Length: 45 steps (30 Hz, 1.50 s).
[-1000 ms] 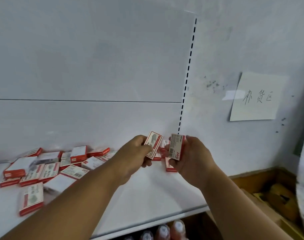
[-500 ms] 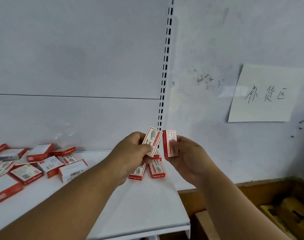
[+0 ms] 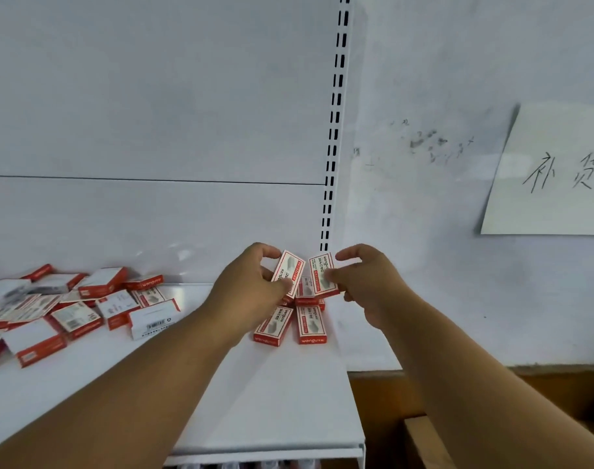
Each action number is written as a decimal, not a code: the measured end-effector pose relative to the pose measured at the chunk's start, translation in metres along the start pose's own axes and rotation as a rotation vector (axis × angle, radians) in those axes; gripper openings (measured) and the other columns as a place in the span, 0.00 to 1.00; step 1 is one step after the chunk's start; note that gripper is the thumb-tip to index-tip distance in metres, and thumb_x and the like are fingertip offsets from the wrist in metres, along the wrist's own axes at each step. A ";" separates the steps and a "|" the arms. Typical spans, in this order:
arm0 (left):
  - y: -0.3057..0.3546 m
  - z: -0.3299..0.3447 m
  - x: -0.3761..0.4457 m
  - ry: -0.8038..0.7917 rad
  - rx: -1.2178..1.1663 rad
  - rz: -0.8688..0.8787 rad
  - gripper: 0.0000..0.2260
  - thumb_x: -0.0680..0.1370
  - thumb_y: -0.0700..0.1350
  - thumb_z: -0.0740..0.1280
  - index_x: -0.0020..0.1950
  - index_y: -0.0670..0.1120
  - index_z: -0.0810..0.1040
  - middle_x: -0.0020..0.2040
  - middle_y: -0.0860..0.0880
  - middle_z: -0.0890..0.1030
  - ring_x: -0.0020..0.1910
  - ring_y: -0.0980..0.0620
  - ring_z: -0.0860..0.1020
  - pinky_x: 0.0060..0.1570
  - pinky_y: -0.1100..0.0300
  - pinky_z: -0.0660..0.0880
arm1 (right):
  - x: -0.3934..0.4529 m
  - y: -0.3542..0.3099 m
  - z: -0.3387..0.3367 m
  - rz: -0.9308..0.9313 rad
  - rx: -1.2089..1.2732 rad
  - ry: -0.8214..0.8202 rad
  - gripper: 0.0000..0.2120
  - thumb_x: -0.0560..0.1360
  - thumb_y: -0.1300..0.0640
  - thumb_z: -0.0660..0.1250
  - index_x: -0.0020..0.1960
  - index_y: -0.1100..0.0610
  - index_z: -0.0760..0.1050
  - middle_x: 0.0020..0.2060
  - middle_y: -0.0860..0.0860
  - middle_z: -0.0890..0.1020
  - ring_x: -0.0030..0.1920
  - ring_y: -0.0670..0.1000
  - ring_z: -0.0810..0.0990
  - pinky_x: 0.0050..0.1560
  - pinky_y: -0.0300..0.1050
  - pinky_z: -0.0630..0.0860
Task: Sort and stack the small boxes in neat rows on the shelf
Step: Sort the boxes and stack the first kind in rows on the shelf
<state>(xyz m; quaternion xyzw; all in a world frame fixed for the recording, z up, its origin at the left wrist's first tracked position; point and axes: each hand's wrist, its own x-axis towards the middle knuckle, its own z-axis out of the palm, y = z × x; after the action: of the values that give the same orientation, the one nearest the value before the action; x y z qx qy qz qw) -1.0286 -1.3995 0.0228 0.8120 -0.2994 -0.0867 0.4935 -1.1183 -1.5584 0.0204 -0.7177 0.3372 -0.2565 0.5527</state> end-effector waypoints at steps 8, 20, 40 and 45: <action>-0.010 0.001 0.004 0.046 -0.005 -0.062 0.12 0.77 0.45 0.71 0.58 0.55 0.74 0.48 0.53 0.83 0.40 0.54 0.84 0.42 0.54 0.83 | 0.025 -0.008 0.036 -0.135 -0.614 -0.059 0.07 0.73 0.58 0.70 0.49 0.60 0.78 0.43 0.56 0.84 0.39 0.53 0.82 0.37 0.44 0.77; -0.022 -0.016 0.002 -0.089 0.105 0.011 0.06 0.77 0.40 0.70 0.49 0.51 0.81 0.49 0.51 0.82 0.42 0.54 0.81 0.36 0.63 0.75 | 0.000 0.001 0.038 -0.358 -0.553 0.013 0.04 0.77 0.55 0.63 0.46 0.51 0.76 0.40 0.45 0.80 0.39 0.44 0.77 0.32 0.38 0.69; -0.044 -0.046 -0.012 0.046 0.501 0.121 0.06 0.75 0.46 0.66 0.51 0.54 0.77 0.49 0.55 0.80 0.47 0.54 0.78 0.46 0.57 0.76 | -0.035 -0.018 0.085 -0.519 -0.553 -0.067 0.02 0.75 0.56 0.66 0.45 0.51 0.77 0.40 0.45 0.80 0.38 0.44 0.77 0.35 0.36 0.71; -0.072 -0.104 -0.019 0.030 0.542 0.130 0.06 0.76 0.44 0.65 0.50 0.55 0.77 0.48 0.57 0.79 0.45 0.55 0.77 0.44 0.59 0.76 | -0.049 -0.035 0.127 -0.559 -0.554 -0.128 0.04 0.76 0.55 0.66 0.50 0.50 0.77 0.46 0.45 0.80 0.43 0.47 0.78 0.41 0.40 0.74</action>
<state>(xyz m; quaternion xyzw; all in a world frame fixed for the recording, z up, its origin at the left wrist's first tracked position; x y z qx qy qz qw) -0.9696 -1.2864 0.0103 0.8945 -0.3560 0.0405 0.2673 -1.0487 -1.4368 0.0215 -0.9181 0.1503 -0.2513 0.2671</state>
